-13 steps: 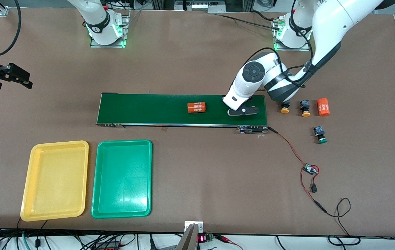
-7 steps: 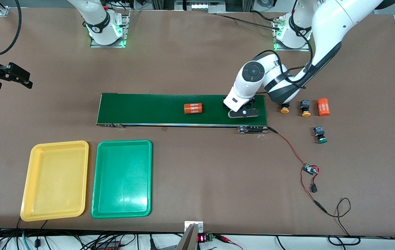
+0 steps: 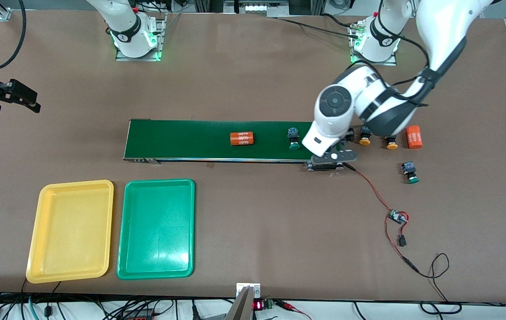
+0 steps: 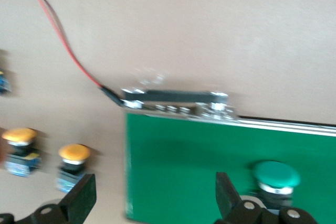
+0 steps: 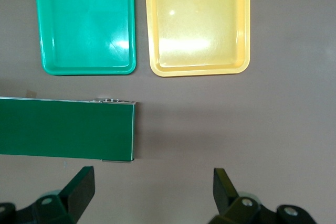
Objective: Sort buttons by color to trays
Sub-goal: 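Carry the green button onto the conveyor belt and release it, then return the left gripper and grasp a second green-capped button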
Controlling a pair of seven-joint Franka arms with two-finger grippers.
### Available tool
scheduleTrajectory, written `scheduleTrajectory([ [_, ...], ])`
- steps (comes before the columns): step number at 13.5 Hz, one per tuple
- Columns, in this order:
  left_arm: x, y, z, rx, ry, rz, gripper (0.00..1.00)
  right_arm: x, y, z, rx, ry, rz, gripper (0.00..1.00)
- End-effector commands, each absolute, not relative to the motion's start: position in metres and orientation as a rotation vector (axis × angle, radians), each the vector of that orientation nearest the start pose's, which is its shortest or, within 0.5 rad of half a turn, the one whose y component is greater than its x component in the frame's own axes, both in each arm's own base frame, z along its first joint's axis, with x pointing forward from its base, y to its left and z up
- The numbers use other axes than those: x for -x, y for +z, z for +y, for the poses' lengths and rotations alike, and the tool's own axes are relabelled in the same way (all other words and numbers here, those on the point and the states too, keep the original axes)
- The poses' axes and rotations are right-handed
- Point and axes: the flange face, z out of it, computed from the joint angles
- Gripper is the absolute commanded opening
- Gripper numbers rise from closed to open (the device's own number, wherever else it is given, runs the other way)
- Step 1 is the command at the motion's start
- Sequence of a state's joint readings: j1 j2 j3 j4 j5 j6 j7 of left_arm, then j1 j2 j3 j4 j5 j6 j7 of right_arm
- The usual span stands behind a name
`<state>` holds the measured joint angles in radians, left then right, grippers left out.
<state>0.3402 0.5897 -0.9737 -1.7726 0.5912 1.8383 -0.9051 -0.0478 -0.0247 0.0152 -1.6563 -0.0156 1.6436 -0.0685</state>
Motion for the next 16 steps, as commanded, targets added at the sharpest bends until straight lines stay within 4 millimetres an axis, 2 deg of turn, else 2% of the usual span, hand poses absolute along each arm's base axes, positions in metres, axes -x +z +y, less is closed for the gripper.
scheduleTrajectory([
  [1, -0.586, 0.332, -0.198, 2.927, 0.210, -0.012, 1.00, -0.549, 0.612, -0.018, 3.148, -0.021, -0.061, 1.00],
  [6, -0.617, 0.310, -0.062, 2.986, 0.284, -0.045, 1.00, -0.549, 0.612, -0.019, 3.150, -0.021, -0.059, 1.00],
  [8, -0.624, 0.288, -0.016, 3.003, 0.276, -0.104, 1.00, -0.549, 0.611, -0.019, 3.150, -0.019, -0.059, 1.00],
  [10, -0.626, 0.264, 0.007, 3.017, 0.268, -0.096, 1.00, -0.549, 0.610, -0.020, 3.150, -0.016, -0.056, 1.00],
  [11, -0.623, 0.246, 0.022, 3.030, 0.258, -0.083, 1.00, -0.550, 0.609, -0.020, 3.148, -0.014, -0.056, 1.00],
  [14, -0.604, 0.206, 0.035, 3.061, 0.237, -0.066, 1.00, -0.550, 0.608, -0.021, 3.150, -0.011, -0.054, 1.00],
  [16, -0.595, 0.188, 0.045, 3.074, 0.228, -0.073, 1.00, -0.550, 0.608, -0.022, 3.150, -0.014, -0.051, 1.00],
])
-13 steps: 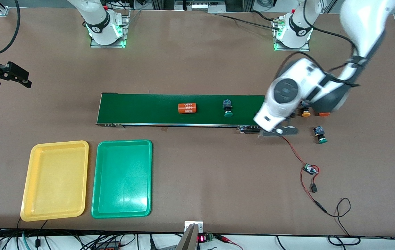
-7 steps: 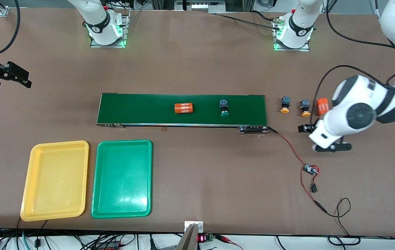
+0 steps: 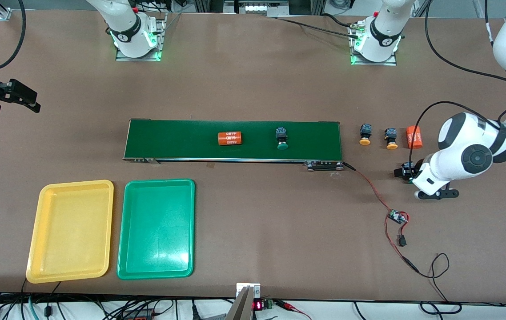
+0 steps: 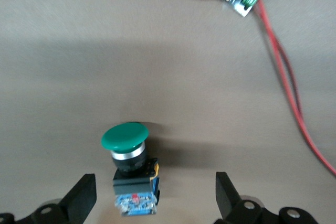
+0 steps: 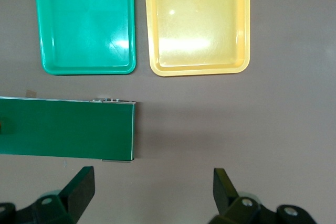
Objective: Sort buttons by color to trays
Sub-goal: 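Return the left gripper and grasp a second green-capped button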
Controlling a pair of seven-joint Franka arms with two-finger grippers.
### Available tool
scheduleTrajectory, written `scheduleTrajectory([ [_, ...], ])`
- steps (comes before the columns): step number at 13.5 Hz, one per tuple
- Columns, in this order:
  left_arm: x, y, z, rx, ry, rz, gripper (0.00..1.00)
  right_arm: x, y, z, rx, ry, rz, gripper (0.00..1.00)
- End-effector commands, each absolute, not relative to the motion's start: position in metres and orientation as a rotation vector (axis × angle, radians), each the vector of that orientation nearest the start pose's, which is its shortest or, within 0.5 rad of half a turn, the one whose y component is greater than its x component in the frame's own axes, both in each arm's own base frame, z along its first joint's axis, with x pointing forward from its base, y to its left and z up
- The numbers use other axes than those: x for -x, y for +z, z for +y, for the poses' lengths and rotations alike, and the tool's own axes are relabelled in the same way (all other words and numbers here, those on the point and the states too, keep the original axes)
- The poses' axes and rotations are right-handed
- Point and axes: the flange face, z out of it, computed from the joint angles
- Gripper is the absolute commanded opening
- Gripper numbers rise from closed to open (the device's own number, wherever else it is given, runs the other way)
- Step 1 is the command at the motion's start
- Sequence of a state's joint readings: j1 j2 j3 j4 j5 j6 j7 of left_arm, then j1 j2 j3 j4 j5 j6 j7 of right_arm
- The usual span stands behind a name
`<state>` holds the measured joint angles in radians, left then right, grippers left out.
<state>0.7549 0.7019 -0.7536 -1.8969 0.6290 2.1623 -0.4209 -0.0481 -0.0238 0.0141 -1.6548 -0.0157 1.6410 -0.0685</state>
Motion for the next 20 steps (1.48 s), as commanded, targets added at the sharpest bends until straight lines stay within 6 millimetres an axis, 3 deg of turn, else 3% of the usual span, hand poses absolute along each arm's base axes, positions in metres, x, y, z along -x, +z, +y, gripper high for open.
scheduleTrajectory([
  [1, -0.589, 0.180, 0.045, 3.082, 0.232, -0.069, 1.00, -0.551, 0.608, -0.022, 3.150, -0.011, -0.051, 1.00],
  [2, -0.584, 0.175, 0.045, 3.086, 0.245, -0.068, 0.94, -0.551, 0.608, -0.023, 3.150, -0.011, -0.047, 1.00],
  [5, -0.580, 0.172, 0.047, 3.086, 0.265, -0.075, 0.41, -0.552, 0.606, -0.024, 3.149, -0.007, -0.042, 1.00],
  [7, -0.580, 0.173, 0.049, 3.082, 0.270, -0.079, 0.22, -0.551, 0.606, -0.025, 3.149, -0.007, -0.039, 1.00],
  [9, -0.585, 0.188, 0.045, 3.069, 0.245, -0.071, 0.19, -0.551, 0.606, -0.026, 3.156, -0.006, -0.040, 1.00],
  [10, -0.590, 0.202, 0.032, 3.061, 0.247, -0.037, 0.19, -0.552, 0.605, -0.026, 3.157, -0.003, -0.040, 1.00],
  [13, -0.612, 0.259, -0.025, 3.058, 0.253, -0.009, 0.20, -0.551, 0.605, -0.025, 3.157, -0.003, -0.045, 1.00],
  [15, -0.608, 0.283, -0.074, 3.073, 0.259, 0.060, 0.20, -0.552, 0.603, -0.025, 3.158, 0.004, -0.045, 1.00],
  [18, -0.577, 0.301, -0.176, 3.073, 0.312, 0.053, 0.20, -0.559, 0.588, -0.022, 3.157, 0.047, -0.060, 1.00],
  [20, -0.546, 0.298, -0.257, 3.060, 0.305, 0.035, 0.21, -0.565, 0.577, -0.020, 3.159, 0.067, -0.066, 1.00],
])
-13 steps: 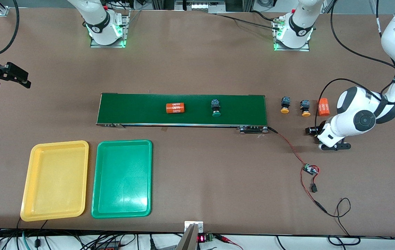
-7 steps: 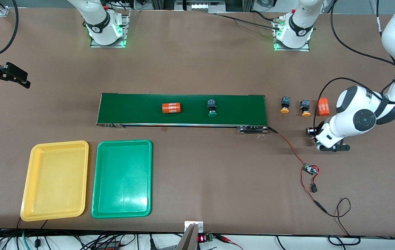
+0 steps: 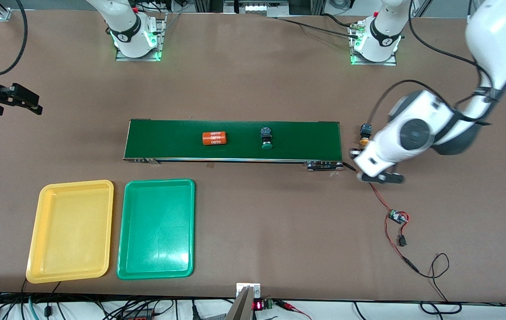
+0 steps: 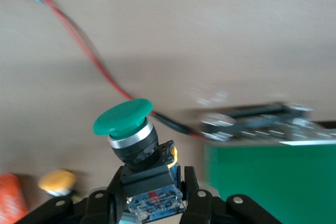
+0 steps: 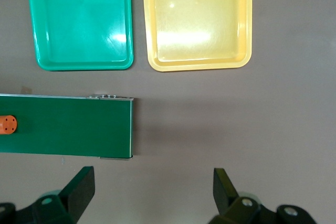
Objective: Sort buttons by color to trays
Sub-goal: 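Place the second green button on the conveyor belt with the left gripper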
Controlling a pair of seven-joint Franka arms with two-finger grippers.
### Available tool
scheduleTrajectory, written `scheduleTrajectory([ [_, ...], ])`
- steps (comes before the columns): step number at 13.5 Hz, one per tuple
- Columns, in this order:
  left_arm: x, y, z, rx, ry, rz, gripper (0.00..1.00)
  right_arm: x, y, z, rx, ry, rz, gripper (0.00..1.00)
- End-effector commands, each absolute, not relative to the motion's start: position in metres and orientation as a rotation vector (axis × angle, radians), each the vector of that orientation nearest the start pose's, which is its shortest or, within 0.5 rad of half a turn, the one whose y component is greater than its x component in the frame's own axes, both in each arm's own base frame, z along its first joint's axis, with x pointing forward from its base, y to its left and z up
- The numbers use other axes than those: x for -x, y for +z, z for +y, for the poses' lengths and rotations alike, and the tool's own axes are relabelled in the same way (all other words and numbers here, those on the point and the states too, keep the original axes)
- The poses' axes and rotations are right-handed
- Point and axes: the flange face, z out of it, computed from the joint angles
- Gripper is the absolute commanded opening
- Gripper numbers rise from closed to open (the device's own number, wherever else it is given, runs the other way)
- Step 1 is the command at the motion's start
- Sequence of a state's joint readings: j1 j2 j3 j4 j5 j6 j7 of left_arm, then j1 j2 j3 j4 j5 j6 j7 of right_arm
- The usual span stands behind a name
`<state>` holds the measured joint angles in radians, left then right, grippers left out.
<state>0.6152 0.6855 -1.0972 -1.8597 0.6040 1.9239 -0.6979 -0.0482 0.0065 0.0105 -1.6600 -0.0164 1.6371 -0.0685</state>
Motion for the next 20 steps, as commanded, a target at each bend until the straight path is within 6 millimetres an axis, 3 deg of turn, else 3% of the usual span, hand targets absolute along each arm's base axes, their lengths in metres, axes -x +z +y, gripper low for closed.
scheduleTrajectory([
  [1, -0.532, 0.292, -0.287, 3.056, 0.310, 0.040, 0.22, -0.569, 0.572, -0.019, 3.157, 0.076, -0.068, 1.00],
  [5, -0.498, 0.276, -0.349, 3.084, 0.285, 0.020, 0.25, -0.578, 0.552, -0.018, 3.151, 0.115, -0.071, 1.00],
  [9, -0.494, 0.246, -0.367, 3.097, 0.227, 0.023, 0.26, -0.589, 0.533, -0.010, 3.153, 0.122, -0.092, 1.00],
  [10, -0.489, 0.241, -0.373, 3.092, 0.218, 0.022, 0.32, -0.588, 0.531, -0.008, 3.148, 0.129, -0.093, 1.00],
  [11, -0.489, 0.239, -0.373, 3.088, 0.217, 0.030, 0.52, -0.587, 0.531, -0.002, 3.147, 0.143, -0.112, 1.00],
  [12, -0.489, 0.241, -0.373, 3.088, 0.213, 0.030, 0.87, -0.587, 0.530, 0.006, 3.149, 0.151, -0.134, 1.00],
  [13, -0.491, 0.244, -0.371, 3.087, 0.204, 0.030, 1.00, -0.587, 0.530, 0.008, 3.150, 0.151, -0.145, 1.00],
  [16, -0.499, 0.256, -0.366, 3.090, 0.172, 0.015, 1.00, -0.587, 0.525, 0.021, 3.146, 0.172, -0.181, 1.00],
  [18, -0.506, 0.287, -0.374, 3.121, 0.132, -0.033, 1.00, -0.588, 0.519, 0.023, 3.145, 0.194, -0.178, 1.00],
  [20, -0.527, 0.319, -0.361, 3.083, 0.189, -0.097, 1.00, -0.586, 0.510, 0.030, 3.143, 0.222, -0.129, 1.00],
])
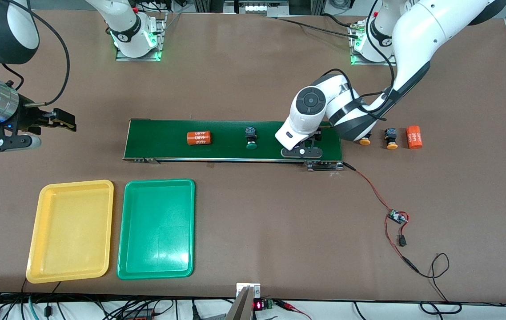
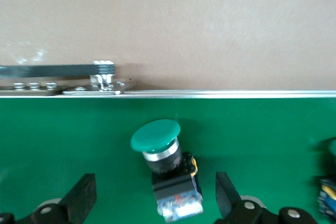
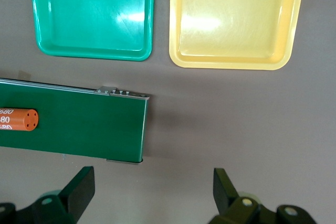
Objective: Sort buttons by color to trays
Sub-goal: 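Grasp a green button with the right gripper while the left grasps a battery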
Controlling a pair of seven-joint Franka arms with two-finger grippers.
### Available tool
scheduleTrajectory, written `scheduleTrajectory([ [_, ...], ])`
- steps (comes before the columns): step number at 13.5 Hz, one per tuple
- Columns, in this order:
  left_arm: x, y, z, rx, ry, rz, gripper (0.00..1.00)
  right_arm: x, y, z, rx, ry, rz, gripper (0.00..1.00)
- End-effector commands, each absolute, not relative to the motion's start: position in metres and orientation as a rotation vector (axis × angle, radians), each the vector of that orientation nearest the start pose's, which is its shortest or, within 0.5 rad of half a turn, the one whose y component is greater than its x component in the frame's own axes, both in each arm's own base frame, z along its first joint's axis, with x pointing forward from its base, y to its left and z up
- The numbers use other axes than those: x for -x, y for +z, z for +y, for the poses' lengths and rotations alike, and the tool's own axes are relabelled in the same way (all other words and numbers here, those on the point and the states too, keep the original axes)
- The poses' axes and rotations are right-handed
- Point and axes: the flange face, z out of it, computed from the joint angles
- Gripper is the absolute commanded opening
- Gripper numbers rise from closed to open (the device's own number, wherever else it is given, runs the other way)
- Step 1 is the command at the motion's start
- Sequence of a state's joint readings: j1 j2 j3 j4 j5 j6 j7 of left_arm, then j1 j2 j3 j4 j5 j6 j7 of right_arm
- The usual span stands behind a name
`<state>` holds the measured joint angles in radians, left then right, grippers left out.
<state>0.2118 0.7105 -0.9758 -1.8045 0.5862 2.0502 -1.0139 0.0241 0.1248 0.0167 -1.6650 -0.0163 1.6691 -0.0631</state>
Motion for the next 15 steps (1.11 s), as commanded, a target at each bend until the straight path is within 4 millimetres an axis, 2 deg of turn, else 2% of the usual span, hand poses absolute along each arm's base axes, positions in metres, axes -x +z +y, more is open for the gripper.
scheduleTrajectory([
  [1, -0.540, 0.337, -0.355, 3.065, 0.189, -0.131, 1.00, -0.585, 0.506, 0.046, 3.144, 0.229, -0.135, 1.00],
  [2, -0.553, 0.354, -0.346, 3.042, 0.190, -0.159, 1.00, -0.583, 0.503, 0.061, 3.147, 0.226, -0.148, 1.00],
  [4, -0.580, 0.388, -0.325, 3.034, 0.202, -0.079, 1.00, -0.580, 0.493, 0.103, 3.160, 0.251, -0.098, 1.00],
  [5, -0.592, 0.400, -0.308, 3.026, 0.219, -0.041, 1.00, -0.579, 0.487, 0.121, 3.169, 0.261, -0.057, 1.00],
  [7, -0.613, 0.413, -0.263, 2.995, 0.251, -0.097, 1.00, -0.575, 0.478, 0.160, 3.173, 0.254, -0.089, 1.00],
  [9, -0.630, 0.415, -0.215, 3.011, 0.289, -0.033, 1.00, -0.572, 0.464, 0.199, 3.175, 0.227, -0.086, 1.00],
  [10, -0.632, 0.416, -0.204, 2.996, 0.281, 0.037, 1.00, -0.568, 0.457, 0.222, 3.172, 0.216, -0.100, 1.00],
  [12, -0.638, 0.416, -0.165, 2.962, 0.309, 0.066, 1.00, -0.561, 0.444, 0.261, 3.138, 0.210, -0.114, 1.00],
  [15, -0.646, 0.390, -0.082, 3.045, 0.493, 0.043, 1.00, -0.545, 0.417, 0.320, 3.117, 0.204, -0.185, 1.00],
])
